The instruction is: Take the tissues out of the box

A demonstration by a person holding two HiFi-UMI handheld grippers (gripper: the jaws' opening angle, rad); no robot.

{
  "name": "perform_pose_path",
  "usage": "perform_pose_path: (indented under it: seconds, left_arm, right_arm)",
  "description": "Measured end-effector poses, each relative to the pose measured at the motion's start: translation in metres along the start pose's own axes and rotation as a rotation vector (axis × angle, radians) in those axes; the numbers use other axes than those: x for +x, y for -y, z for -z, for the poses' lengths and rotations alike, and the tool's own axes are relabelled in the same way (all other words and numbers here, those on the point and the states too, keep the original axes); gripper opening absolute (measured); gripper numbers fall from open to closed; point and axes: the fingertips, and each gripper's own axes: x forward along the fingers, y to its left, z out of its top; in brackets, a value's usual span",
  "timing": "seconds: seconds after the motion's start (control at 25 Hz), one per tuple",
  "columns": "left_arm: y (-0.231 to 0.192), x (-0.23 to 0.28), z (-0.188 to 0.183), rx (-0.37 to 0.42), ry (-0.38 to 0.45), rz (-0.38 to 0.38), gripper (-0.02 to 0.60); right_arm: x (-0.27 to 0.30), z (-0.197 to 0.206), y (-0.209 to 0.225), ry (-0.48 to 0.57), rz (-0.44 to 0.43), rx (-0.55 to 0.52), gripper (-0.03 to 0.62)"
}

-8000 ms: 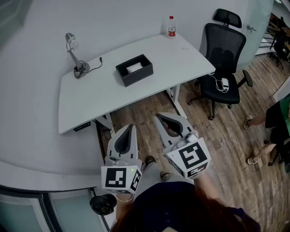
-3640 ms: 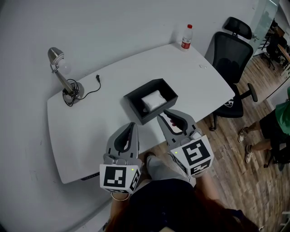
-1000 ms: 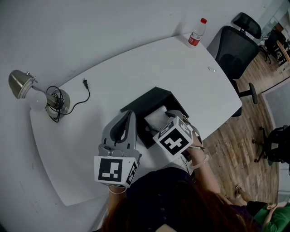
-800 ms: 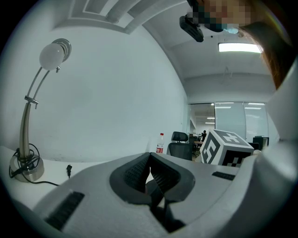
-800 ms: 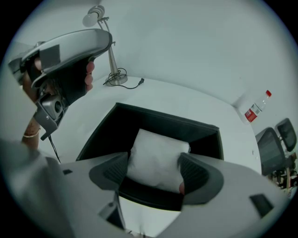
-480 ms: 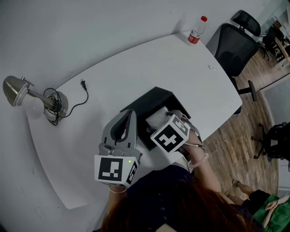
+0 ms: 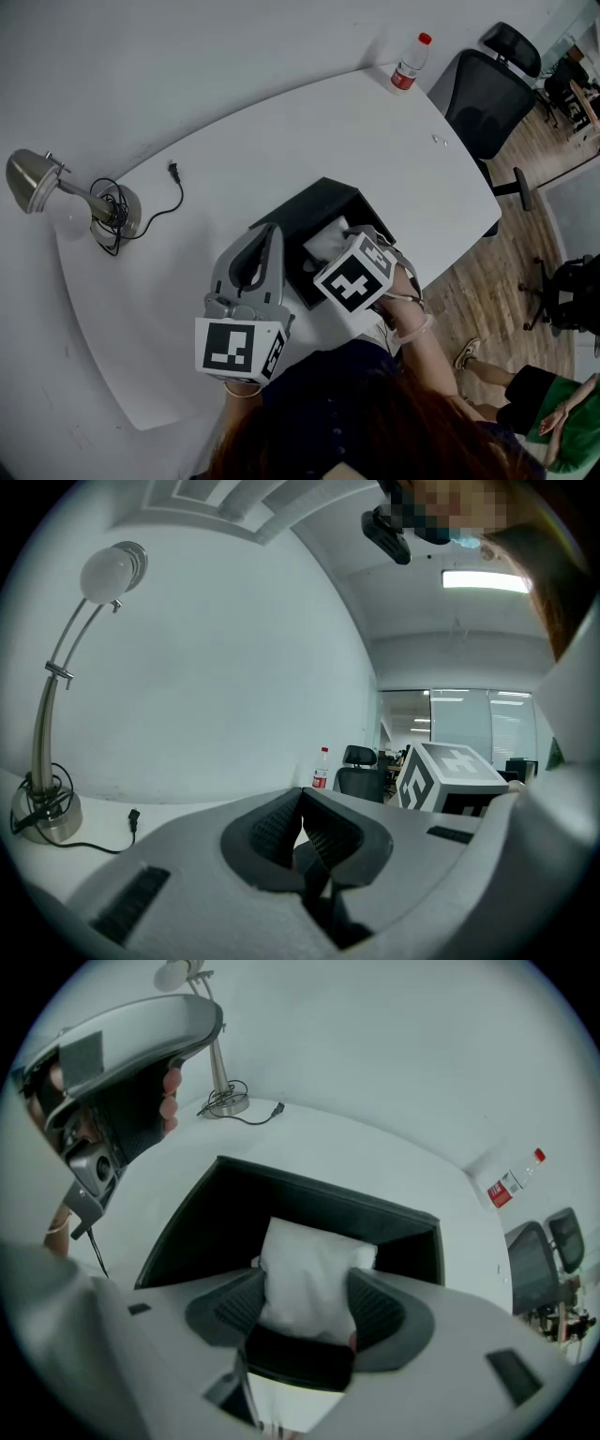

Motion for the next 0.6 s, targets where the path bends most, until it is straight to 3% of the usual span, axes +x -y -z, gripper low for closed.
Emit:
perform_pose_path:
  seconds: [0.6]
  left_arm:
    - [0.000, -0.012, -0.007, 0.022, 0.018, -0.044, 0.025]
  right_arm:
    - [-0.009, -0.001, 0.000, 0.039, -0.029, -0.007, 0.275]
